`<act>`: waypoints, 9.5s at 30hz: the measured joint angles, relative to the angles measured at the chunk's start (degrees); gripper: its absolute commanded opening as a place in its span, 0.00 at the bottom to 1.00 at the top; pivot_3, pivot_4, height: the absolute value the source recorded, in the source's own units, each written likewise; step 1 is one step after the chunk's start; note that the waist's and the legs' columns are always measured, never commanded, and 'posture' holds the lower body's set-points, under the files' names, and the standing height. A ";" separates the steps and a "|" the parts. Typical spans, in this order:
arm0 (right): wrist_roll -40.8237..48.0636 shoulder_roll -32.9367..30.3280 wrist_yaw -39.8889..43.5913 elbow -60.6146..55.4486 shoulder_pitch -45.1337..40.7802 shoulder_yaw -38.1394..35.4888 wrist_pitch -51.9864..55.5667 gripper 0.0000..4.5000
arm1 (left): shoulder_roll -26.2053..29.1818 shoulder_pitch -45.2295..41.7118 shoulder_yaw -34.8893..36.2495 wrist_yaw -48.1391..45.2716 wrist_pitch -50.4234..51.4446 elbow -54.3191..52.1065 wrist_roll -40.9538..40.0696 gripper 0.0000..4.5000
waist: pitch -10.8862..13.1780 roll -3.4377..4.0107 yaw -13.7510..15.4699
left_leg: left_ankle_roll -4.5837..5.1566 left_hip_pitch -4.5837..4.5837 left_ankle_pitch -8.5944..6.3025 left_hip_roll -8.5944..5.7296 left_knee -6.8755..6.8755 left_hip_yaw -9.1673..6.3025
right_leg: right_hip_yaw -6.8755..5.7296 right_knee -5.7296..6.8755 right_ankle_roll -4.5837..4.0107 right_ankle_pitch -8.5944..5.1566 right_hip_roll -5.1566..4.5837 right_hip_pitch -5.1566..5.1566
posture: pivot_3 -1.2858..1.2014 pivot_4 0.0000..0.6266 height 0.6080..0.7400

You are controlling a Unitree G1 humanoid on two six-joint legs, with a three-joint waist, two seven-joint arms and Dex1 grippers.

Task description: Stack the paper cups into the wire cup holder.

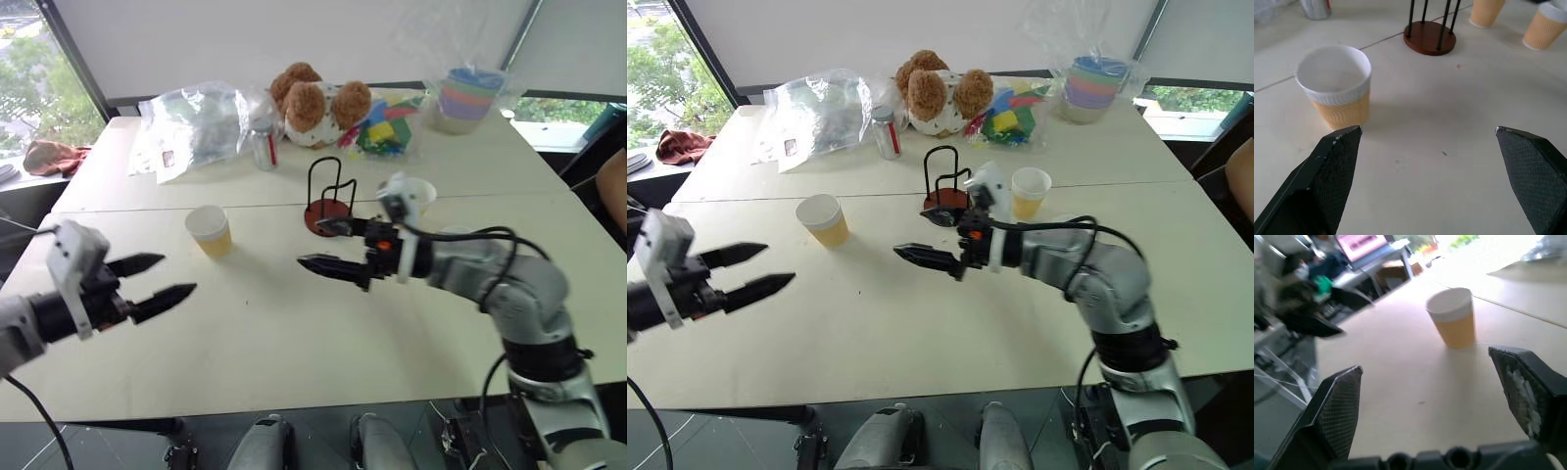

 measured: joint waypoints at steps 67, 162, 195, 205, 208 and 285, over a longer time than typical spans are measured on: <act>-15.91 -4.95 36.94 10.71 3.98 4.82 -21.26 0.02 | -2.53 -0.85 -6.32 -2.40 2.22 -5.59 0.74 1.00 | 0.03 0.02 -0.97 | -0.25 0.06 0.15 0.18 -0.14 0.06 | 0.21 0.65 -0.06 -0.03 0.09 -0.31 | 0.52 0.24 1.00; -13.04 -20.32 62.71 24.69 -36.04 19.90 -34.46 0.00 | 4.80 -16.87 -20.58 -10.52 1.97 -0.38 7.02 1.00 | 0.55 0.24 -1.16 | -0.24 -0.01 0.09 0.30 0.10 1.07 | 0.43 0.80 -0.05 0.02 0.10 -0.70 | 0.52 0.24 1.00; -22.30 -19.27 60.18 50.91 -46.81 26.77 -47.10 0.74 | 0.82 -19.61 -22.98 -9.04 -0.12 0.28 8.63 1.00 | 0.53 0.20 -1.06 | -0.24 0.01 0.10 0.27 0.12 1.11 | 0.42 0.81 -0.06 0.02 0.10 -0.69 | 0.52 0.24 1.00; -43.32 -14.32 47.06 79.54 -45.01 24.54 -60.12 0.74 | 4.08 -24.93 -18.52 -9.87 0.97 3.92 6.72 1.00 | 0.56 0.20 -2.35 | -0.44 0.02 0.21 0.31 -0.06 1.20 | 0.44 0.85 -0.06 0.02 0.14 -0.82 | 0.52 0.24 1.00; -45.79 -12.97 45.43 83.52 -44.98 23.03 -61.08 0.74 | 3.55 -25.92 -18.58 -9.34 0.98 4.05 6.74 1.00 | 0.56 0.20 -2.60 | -0.44 0.01 0.21 0.30 -0.05 1.19 | 0.44 0.84 -0.05 0.02 0.13 -0.80 | 0.52 0.24 1.00; -2.63 -18.05 62.71 50.22 -59.51 49.81 -58.34 0.88 | 0.45 -22.61 -25.28 -7.81 -3.53 1.83 13.46 1.00 | 0.64 0.30 -2.24 | -0.29 -0.01 0.10 0.32 0.04 1.12 | 0.37 0.92 -0.05 0.02 0.11 -0.87 | 0.52 0.24 1.00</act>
